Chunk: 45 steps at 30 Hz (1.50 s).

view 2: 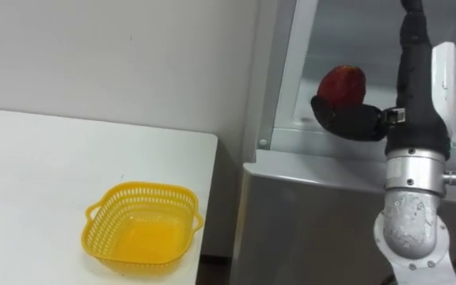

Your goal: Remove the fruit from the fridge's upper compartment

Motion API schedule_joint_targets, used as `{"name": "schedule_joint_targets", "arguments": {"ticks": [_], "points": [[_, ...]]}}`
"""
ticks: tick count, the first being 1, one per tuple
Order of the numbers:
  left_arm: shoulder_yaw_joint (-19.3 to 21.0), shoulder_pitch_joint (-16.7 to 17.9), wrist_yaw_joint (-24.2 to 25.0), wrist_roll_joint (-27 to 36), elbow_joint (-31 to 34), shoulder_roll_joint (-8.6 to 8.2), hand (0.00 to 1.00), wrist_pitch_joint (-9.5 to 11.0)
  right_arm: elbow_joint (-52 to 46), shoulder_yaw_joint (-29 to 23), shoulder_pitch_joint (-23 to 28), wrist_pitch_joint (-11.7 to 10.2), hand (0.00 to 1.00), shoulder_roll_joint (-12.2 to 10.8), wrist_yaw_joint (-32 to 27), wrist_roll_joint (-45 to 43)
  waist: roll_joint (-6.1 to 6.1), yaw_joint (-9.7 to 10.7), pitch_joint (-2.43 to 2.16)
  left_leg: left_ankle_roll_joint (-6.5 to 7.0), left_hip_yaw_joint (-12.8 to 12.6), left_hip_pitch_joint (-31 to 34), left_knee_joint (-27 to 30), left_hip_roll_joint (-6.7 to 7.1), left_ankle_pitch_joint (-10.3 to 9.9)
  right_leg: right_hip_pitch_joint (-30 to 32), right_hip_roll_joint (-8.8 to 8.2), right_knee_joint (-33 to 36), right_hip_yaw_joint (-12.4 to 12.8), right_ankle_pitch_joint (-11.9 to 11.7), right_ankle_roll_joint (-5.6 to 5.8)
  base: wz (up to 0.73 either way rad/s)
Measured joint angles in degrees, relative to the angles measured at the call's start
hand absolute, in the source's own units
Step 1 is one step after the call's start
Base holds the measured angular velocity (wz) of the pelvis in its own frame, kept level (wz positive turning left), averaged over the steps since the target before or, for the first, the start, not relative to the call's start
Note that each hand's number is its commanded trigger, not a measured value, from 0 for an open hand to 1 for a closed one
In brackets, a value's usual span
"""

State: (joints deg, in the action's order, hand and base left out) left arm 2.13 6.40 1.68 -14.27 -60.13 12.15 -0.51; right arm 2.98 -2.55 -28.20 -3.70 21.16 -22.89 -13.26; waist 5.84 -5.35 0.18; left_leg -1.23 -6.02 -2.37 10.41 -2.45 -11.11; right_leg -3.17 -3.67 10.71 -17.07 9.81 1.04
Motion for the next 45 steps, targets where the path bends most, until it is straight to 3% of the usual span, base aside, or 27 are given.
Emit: {"name": "schedule_joint_targets", "arguments": {"ticks": [6,14,19,38,42,45], "points": [[0.03,0.71,0.05,-1.14,0.78,0.10,0.00,-0.60,0.29,0.79,-0.98,0.06,0.00,0.25,0.63,1.48,-0.16,0.03,0.07,0.02,0.05,0.32,0.11,0.04,0.01,0.14,-0.05,-0.01,-0.23,0.00,0.00,0.01],[0.04,0.95,0.50,-3.49,0.93,0.21,0.00,-2.17,1.26,1.42,-3.30,0.18,0.00,2.89,1.64,1.72,-0.26,0.00,0.08,0.02,0.14,0.67,0.13,0.08,0.01,0.20,-0.08,-0.05,-0.24,0.00,0.00,0.00],[-0.07,0.91,0.63,-3.47,0.93,0.30,0.00,-3.30,3.16,3.86,-4.30,2.80,0.00,4.53,3.88,1.71,-0.17,0.24,0.04,0.03,0.36,0.67,0.42,0.09,0.02,0.19,-0.08,-0.04,-0.23,0.00,0.00,0.00],[-0.10,1.77,2.04,-4.60,4.20,0.67,0.00,-5.52,7.50,5.15,-6.75,5.12,0.00,9.20,7.75,2.50,0.34,0.26,-0.30,0.06,1.27,1.32,0.46,0.16,0.04,0.19,-0.13,0.15,-1.00,-0.01,-0.01,0.01],[0.01,2.13,2.86,-4.56,4.54,1.37,0.00,-5.88,8.39,5.19,-6.93,6.35,0.00,10.26,9.37,2.49,1.23,0.15,-0.60,0.05,1.30,1.22,0.57,0.16,0.11,0.18,-0.13,0.13,-1.01,-0.01,-0.01,0.00],[0.01,2.07,3.48,-4.73,4.47,2.14,0.00,-6.33,12.15,5.25,-8.48,6.28,0.00,10.26,10.72,3.73,2.13,0.18,-0.41,0.05,1.30,1.12,1.01,0.16,0.10,0.00,-0.14,0.12,-0.99,-0.05,-0.09,0.00]]}}
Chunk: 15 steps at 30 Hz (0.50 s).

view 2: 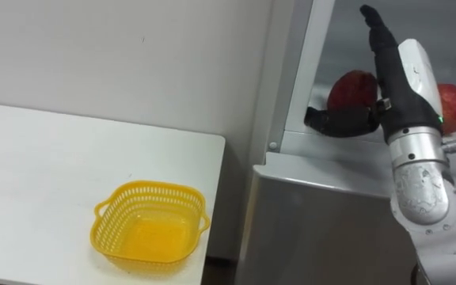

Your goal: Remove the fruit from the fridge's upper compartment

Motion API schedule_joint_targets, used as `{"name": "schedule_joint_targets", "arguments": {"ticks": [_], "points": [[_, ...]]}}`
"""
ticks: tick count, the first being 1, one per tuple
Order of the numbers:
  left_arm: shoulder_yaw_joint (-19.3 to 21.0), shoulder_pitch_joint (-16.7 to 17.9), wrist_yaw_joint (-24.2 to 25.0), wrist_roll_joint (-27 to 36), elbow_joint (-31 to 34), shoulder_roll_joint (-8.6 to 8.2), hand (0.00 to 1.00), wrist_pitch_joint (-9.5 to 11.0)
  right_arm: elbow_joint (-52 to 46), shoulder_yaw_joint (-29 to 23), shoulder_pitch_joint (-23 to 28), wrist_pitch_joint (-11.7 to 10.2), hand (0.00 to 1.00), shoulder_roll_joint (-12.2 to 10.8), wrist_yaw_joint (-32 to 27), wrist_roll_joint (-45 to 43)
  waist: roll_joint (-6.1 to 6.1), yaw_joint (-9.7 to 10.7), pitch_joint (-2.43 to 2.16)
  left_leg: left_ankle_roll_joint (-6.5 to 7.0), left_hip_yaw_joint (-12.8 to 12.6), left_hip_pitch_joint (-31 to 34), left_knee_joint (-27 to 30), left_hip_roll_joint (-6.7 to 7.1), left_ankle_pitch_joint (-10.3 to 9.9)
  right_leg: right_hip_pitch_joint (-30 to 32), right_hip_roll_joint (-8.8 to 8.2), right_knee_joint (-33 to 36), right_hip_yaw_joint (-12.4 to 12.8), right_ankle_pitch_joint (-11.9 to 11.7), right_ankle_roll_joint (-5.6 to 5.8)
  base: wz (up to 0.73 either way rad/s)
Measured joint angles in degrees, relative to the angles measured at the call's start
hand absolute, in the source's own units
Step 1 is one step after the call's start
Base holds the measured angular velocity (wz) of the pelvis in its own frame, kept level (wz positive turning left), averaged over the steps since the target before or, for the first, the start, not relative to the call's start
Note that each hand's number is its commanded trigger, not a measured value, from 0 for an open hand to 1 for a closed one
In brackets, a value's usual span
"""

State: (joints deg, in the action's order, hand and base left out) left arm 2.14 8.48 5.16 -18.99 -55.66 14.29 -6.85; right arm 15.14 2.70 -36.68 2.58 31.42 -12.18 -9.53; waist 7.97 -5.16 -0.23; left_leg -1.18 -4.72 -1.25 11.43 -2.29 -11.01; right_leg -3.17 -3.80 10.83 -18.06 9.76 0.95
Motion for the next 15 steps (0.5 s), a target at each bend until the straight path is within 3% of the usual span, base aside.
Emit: {"name": "schedule_joint_targets", "arguments": {"ticks": [4,15], "points": [[0.02,-0.03,0.46,-0.56,-0.15,0.33,0.00,-0.68,3.13,0.01,-2.29,1.18,0.00,0.00,2.04,1.21,0.34,0.00,0.27,0.00,0.23,0.77,0.05,-0.06,-0.05,0.15,0.02,0.01,-0.34,-0.25,-0.22,0.03],[-0.04,0.72,0.79,-1.95,-0.82,0.30,0.00,-3.85,5.96,-0.24,-4.17,2.71,0.00,0.17,5.96,5.77,-0.27,0.07,0.12,0.00,0.69,1.11,0.43,-0.07,-0.03,0.24,0.04,0.06,-0.69,-0.34,-0.34,0.02]]}}
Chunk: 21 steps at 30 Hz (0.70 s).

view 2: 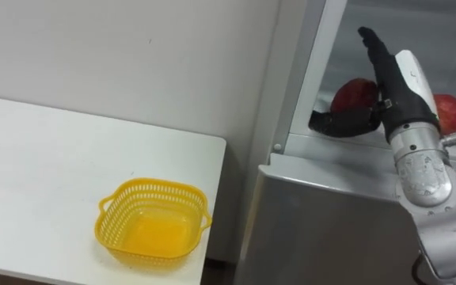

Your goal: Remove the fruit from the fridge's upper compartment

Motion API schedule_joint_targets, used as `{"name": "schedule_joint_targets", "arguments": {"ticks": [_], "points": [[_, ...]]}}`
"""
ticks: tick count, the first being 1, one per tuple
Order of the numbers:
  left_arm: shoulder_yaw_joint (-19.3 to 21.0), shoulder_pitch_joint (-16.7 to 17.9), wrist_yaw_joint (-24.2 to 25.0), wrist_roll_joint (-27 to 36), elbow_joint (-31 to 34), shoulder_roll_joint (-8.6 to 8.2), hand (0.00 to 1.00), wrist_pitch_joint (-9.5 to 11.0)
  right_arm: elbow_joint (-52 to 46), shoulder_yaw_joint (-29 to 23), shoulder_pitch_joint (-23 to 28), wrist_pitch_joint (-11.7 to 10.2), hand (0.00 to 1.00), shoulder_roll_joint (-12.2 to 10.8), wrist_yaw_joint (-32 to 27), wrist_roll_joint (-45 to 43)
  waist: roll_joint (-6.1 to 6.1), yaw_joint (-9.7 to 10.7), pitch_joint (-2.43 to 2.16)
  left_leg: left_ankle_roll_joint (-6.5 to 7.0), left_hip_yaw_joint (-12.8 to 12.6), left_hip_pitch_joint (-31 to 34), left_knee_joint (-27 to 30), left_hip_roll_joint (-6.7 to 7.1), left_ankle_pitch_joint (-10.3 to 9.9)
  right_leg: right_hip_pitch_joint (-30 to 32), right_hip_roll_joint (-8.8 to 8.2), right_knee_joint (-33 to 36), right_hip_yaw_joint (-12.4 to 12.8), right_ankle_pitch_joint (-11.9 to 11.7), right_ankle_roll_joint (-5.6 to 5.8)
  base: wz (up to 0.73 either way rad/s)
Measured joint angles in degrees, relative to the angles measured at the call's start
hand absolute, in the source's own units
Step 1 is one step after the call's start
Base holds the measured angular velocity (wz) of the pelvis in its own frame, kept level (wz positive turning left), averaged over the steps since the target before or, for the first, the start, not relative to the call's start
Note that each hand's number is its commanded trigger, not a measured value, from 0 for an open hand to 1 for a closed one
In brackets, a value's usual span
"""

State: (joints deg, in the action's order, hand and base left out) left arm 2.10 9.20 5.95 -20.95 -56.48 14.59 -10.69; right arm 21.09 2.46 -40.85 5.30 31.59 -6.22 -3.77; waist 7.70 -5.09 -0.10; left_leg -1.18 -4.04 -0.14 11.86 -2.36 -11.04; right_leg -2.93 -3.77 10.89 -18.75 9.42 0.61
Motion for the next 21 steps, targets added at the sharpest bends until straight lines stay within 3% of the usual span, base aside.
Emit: {"name": "schedule_joint_targets", "arguments": {"ticks": [5,12,19,20,21], "points": [[0.00,0.04,0.97,-0.01,0.05,-0.08,0.00,-0.98,1.55,0.15,-0.61,0.69,0.00,0.00,1.80,3.54,-0.98,-0.11,-0.42,0.00,0.01,-0.31,-0.02,-0.01,0.01,-0.20,0.00,0.05,0.03,0.00,0.00,0.00],[-0.07,-0.12,0.90,0.00,0.30,-0.71,0.00,-1.63,3.30,0.21,-1.68,1.09,0.00,-0.01,3.40,6.96,-1.64,-0.39,-0.04,-0.02,-0.16,-0.44,-0.06,-0.06,0.05,0.05,-0.03,0.66,0.37,0.00,0.00,-0.01],[-0.11,-0.62,0.17,0.00,0.38,-0.74,0.00,-1.83,9.13,0.20,-4.41,1.04,0.00,-0.01,5.52,11.14,-1.25,-0.18,-0.17,-0.01,-0.18,-0.45,-0.04,-0.06,0.05,0.05,-0.03,0.71,0.37,0.00,0.00,0.00],[-0.11,-0.64,0.13,0.00,0.38,-0.74,0.00,-1.85,9.48,0.19,-4.57,1.05,0.14,-0.01,5.97,11.25,-1.22,-0.12,-0.17,-0.01,-0.18,-0.46,-0.04,-0.06,0.05,0.04,-0.03,0.71,0.41,0.00,0.00,0.00],[-0.11,-0.71,0.12,0.00,0.39,-0.74,0.00,-1.88,10.03,0.19,-4.92,1.11,0.93,-0.01,6.75,11.40,-1.16,-0.06,-0.18,-0.01,-0.14,-0.46,-0.04,-0.06,0.05,0.04,-0.03,0.71,0.43,0.00,0.00,0.00]]}}
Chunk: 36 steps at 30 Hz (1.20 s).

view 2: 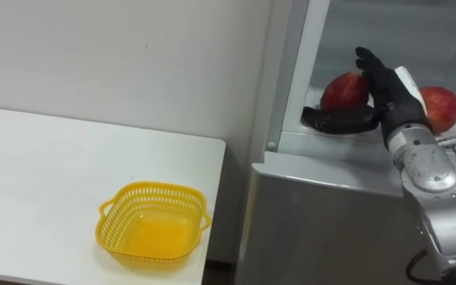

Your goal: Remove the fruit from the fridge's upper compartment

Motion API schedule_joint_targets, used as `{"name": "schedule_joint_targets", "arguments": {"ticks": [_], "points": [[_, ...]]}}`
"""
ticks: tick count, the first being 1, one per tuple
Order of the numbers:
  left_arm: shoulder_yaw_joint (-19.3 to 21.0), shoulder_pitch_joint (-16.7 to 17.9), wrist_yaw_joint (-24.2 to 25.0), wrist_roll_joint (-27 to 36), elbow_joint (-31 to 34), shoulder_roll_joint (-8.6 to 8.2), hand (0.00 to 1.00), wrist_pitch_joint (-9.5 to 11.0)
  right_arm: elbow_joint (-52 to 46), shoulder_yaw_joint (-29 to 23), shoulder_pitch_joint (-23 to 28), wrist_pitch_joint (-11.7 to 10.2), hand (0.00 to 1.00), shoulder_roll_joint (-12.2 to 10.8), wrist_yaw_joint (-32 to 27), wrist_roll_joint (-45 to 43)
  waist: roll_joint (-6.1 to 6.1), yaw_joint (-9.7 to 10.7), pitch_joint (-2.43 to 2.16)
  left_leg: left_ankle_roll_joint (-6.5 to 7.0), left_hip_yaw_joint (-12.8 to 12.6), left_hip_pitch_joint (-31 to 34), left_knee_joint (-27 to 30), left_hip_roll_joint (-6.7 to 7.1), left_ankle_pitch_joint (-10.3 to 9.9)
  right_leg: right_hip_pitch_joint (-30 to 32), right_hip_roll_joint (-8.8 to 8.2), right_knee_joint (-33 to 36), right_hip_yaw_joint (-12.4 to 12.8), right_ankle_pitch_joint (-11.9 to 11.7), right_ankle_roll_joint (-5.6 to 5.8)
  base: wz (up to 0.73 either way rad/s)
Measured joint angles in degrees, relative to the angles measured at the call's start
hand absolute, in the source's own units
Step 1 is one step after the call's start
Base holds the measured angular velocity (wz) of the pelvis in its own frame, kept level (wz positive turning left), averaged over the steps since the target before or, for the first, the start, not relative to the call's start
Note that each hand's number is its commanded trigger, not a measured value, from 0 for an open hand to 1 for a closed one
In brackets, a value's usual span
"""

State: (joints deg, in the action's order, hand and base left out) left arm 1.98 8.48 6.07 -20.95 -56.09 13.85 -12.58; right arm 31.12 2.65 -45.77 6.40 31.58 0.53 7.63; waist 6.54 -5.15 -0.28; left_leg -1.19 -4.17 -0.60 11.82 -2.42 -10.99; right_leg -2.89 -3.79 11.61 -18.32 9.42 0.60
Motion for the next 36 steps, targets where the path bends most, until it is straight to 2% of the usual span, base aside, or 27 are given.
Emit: {"name": "schedule_joint_targets", "arguments": {"ticks": [1,6,9,15,21,23,25,30,36], "points": [[0.00,-0.06,-0.01,0.00,0.01,0.00,0.00,-0.05,0.25,0.00,-0.17,0.10,1.00,0.00,0.51,0.04,0.07,0.00,-0.02,0.00,0.02,0.00,0.01,0.00,0.00,-0.01,0.00,0.01,0.01,0.00,0.00,0.00],[0.01,-0.20,0.00,0.03,0.05,0.14,0.00,-0.97,1.67,-0.03,-0.41,0.80,1.00,0.02,2.25,1.38,0.65,0.02,-0.18,0.00,-0.01,-0.02,0.03,-0.01,0.02,-0.02,0.00,0.07,0.03,0.00,0.00,0.00],[0.00,-0.28,0.44,0.03,0.02,0.35,0.00,-1.21,2.13,-0.06,-0.54,1.23,1.00,0.12,3.18,2.15,1.08,0.04,0.10,0.00,-0.03,-0.03,0.06,-0.02,0.03,-0.02,0.00,0.10,0.05,0.00,-0.01,0.00],[0.00,-0.30,0.86,0.02,-0.11,0.38,0.00,-1.24,2.66,-0.13,-1.32,1.16,1.00,0.14,3.16,0.91,1.89,-0.11,0.23,0.00,-0.03,-0.01,0.03,-0.02,0.02,-0.02,0.01,0.06,0.01,-0.01,-0.01,0.00],[0.01,-0.10,0.73,0.03,-0.09,0.47,0.00,-1.21,2.36,-0.24,-1.87,0.72,1.00,0.74,2.43,0.12,1.48,-0.17,0.44,-0.01,-0.09,-0.02,-0.03,-0.10,0.02,0.03,0.12,-0.09,-0.03,-0.01,-0.01,0.00],[0.04,-0.12,0.58,0.03,-0.01,0.46,0.00,-1.15,1.33,-0.24,-1.92,1.25,1.00,0.71,2.32,-0.08,1.37,-0.20,0.37,-0.01,-0.30,-0.01,-0.09,-0.12,0.02,0.12,0.15,-0.09,0.22,-0.01,-0.01,-0.05],[0.04,-0.43,0.14,0.03,-0.02,0.45,0.00,-1.06,0.64,0.00,-1.92,1.17,1.00,0.57,1.72,-0.71,0.78,-0.21,0.48,-0.01,-0.42,-0.02,-0.09,-0.12,0.02,0.16,0.17,-0.09,0.48,-0.01,-0.01,-0.02],[0.06,-0.93,-1.25,0.04,-0.10,0.36,0.00,-0.70,-0.10,0.01,-1.92,1.18,1.00,0.54,1.13,-1.68,-0.27,-0.74,0.07,-0.03,-0.47,-0.21,-0.11,-0.15,0.07,0.17,0.18,-0.09,0.50,0.00,-0.01,0.00],[0.05,-1.23,-2.19,0.04,-0.30,0.20,0.00,-0.01,0.00,0.53,-1.91,1.30,1.00,0.56,0.13,-3.80,-0.20,-1.05,0.11,-0.04,-0.60,-0.45,-0.10,-0.15,0.07,0.04,0.18,-0.07,0.64,0.00,-0.01,0.00]]}}
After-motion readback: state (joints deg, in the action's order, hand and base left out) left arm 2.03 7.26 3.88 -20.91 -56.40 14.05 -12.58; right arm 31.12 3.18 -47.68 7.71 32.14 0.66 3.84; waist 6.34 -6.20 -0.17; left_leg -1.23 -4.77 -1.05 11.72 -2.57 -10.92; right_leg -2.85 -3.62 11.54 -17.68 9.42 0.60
